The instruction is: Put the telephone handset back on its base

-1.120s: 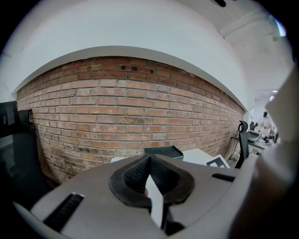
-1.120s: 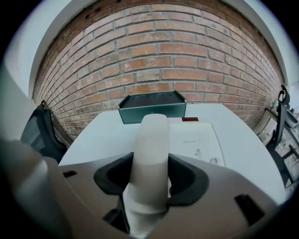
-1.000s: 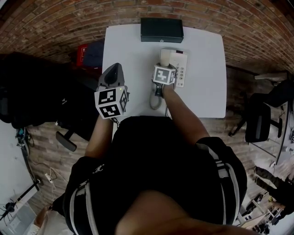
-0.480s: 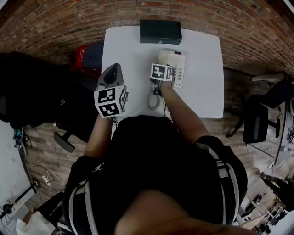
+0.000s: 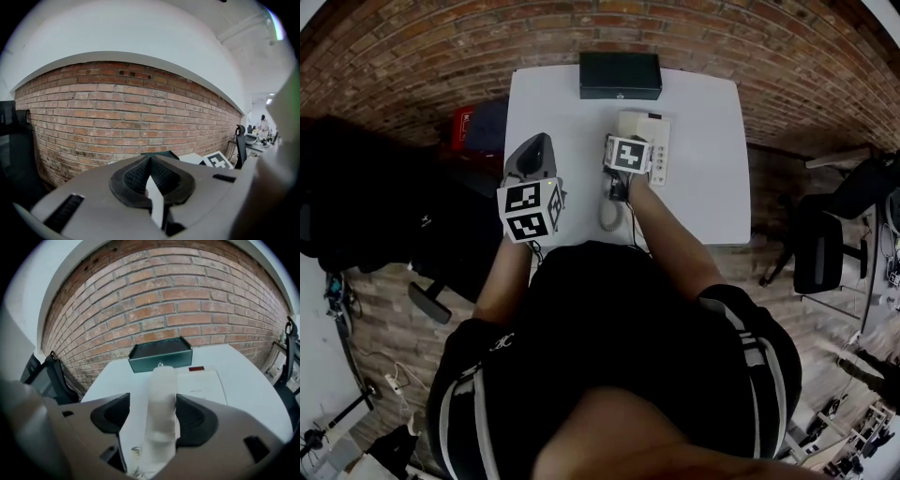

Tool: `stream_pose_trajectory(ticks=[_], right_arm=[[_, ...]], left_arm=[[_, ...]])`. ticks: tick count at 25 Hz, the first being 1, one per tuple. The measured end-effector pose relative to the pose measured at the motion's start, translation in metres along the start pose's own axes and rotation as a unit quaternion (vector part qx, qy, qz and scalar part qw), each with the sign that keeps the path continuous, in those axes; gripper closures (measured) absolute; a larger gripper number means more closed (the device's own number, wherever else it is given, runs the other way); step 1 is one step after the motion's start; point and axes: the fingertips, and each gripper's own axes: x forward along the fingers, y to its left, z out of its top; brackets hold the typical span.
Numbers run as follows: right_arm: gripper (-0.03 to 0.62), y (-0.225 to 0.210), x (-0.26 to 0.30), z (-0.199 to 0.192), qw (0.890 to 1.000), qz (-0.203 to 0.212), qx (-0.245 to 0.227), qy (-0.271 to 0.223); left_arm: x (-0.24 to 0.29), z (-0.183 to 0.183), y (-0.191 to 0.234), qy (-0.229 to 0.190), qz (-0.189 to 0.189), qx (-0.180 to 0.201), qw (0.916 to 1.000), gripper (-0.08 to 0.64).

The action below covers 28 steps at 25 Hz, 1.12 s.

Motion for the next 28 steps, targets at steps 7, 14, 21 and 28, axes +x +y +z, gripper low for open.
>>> stream_pose_trajectory(ticks=[7,14,21,28], right_arm=[[0.511,0.008,-0.066,0.069,0.991,0.041,-0.004,-0.124],[0.595,0.007,-0.183,0.138,0.930,0.079,-0.047,-0.355],[0.595,-0.007,-0.226,0.143,0.910,0.049,-0.052,-0.409],[0.595,-0.013,-0.235,0.141,0.908,0.030,-0.045,-0.416]], left_arm=[[0.011,0.009,-0.008,-0.008,-0.020,-0.001,0.9998,0.565],[0.024,0.023,-0.027,-0.020,-0.055,0.005,0.9983,0.565],[0.035,0.032,-0.048,-0.029,-0.085,0.012,0.9959,0.565],[0.039,0.036,-0.056,-0.038,-0.101,0.011,0.9941,0.565]])
